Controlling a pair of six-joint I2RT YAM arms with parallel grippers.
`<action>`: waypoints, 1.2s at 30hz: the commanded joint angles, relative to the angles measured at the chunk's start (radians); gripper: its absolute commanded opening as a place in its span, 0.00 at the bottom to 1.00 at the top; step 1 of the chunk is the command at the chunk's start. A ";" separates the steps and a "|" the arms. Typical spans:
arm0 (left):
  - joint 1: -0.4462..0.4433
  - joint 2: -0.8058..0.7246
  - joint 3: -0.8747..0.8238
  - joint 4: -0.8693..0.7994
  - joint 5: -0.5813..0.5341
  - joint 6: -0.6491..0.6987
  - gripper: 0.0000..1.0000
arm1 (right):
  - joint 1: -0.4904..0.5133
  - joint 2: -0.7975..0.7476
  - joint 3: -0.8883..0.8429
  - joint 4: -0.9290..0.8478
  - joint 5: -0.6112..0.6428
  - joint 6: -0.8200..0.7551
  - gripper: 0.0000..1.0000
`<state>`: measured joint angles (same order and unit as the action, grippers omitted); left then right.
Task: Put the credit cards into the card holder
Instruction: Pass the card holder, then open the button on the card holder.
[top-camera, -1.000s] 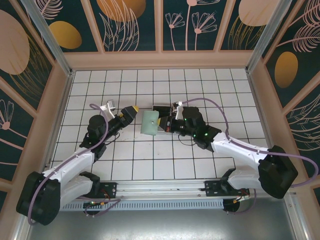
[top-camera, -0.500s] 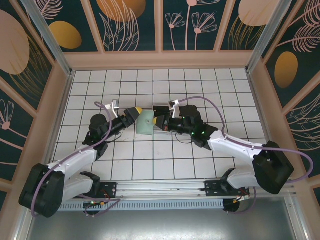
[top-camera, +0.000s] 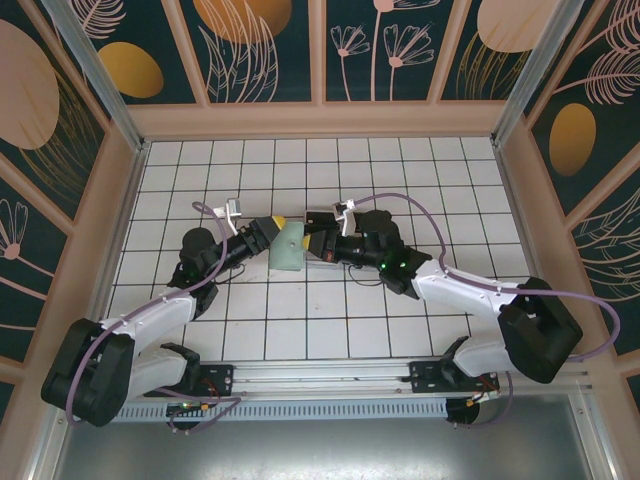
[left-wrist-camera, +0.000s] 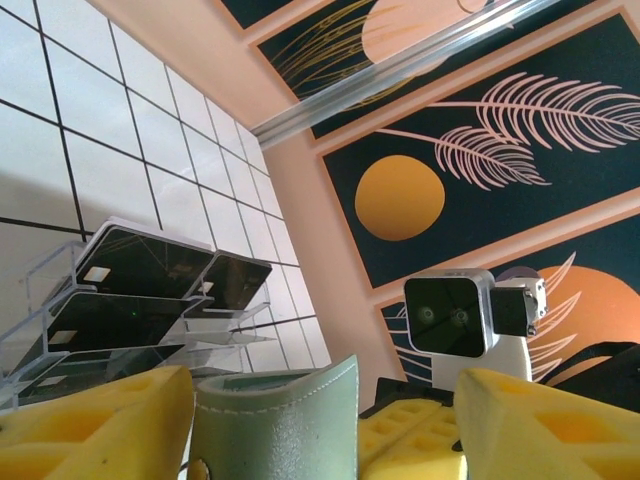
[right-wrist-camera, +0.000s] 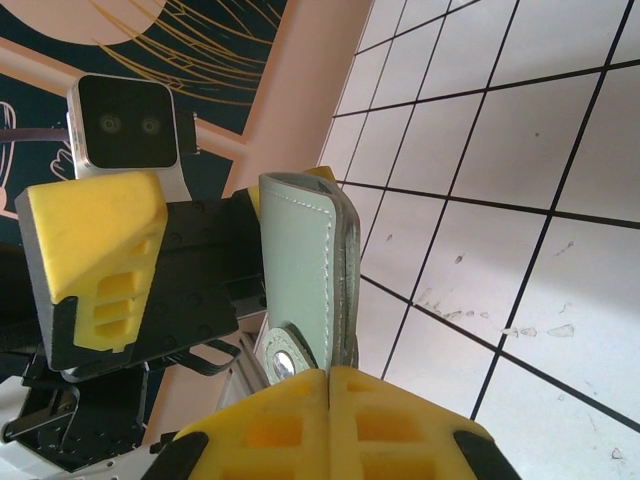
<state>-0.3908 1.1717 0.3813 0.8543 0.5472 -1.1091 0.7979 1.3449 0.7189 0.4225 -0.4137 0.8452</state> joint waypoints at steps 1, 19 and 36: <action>0.006 0.006 -0.005 0.070 0.031 -0.001 0.64 | -0.006 0.010 0.030 0.059 -0.016 0.009 0.00; 0.006 -0.030 -0.014 0.001 -0.033 0.025 0.00 | 0.011 -0.013 0.112 -0.145 0.117 -0.066 0.30; 0.006 -0.174 -0.014 -0.172 -0.196 0.041 0.00 | 0.281 0.232 0.518 -0.581 0.655 -0.294 0.54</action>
<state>-0.3851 1.0264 0.3645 0.6819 0.3683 -1.0748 1.0695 1.5536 1.1904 -0.0868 0.1349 0.5983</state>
